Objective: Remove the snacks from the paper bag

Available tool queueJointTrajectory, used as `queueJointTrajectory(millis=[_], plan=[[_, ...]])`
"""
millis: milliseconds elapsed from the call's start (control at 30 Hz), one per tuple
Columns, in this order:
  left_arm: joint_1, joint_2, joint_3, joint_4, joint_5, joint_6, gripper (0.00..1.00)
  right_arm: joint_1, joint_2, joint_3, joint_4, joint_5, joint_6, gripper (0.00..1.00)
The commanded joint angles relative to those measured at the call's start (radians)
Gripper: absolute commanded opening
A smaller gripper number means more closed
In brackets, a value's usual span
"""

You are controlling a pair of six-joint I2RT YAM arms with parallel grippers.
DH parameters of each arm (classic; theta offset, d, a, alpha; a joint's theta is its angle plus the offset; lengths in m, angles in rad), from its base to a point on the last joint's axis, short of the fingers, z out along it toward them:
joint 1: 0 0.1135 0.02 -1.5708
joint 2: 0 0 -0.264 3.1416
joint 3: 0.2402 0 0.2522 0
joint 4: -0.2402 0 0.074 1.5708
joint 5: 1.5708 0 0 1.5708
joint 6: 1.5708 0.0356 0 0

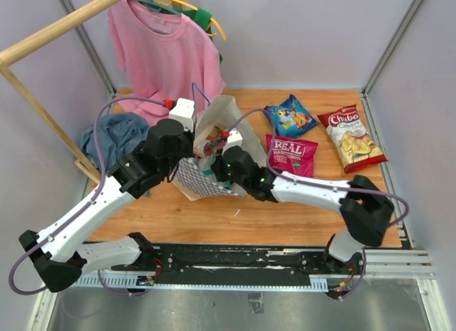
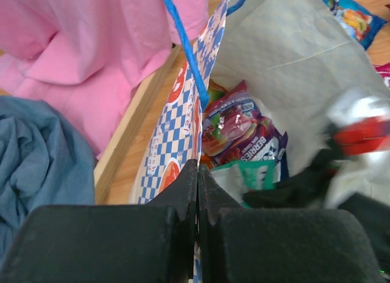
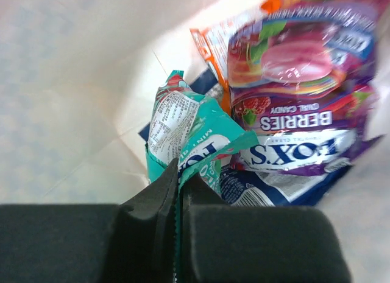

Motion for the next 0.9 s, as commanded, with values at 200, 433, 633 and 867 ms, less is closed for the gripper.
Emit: queueJointTrajectory(millis=[200, 433, 633, 867], plan=[[-0.009, -0.027, -0.06, 0.037, -0.154, 0.041, 0.0, -0.003, -0.441, -0.018, -0.076, 0.033, -0.174, 0.04], [0.1, -0.014, -0.102, 0.002, -0.079, 0.001, 0.01, -0.004, -0.629, 0.025, -0.186, 0.08, -0.25, 0.05], [0.245, -0.03, -0.139, -0.033, -0.017, -0.018, 0.01, -0.098, -0.763, 0.071, -0.294, 0.116, -0.311, 0.06], [0.376, -0.042, -0.159, -0.054, 0.042, -0.055, 0.01, -0.317, -0.826, 0.115, -0.344, -0.004, -0.298, 0.06]])
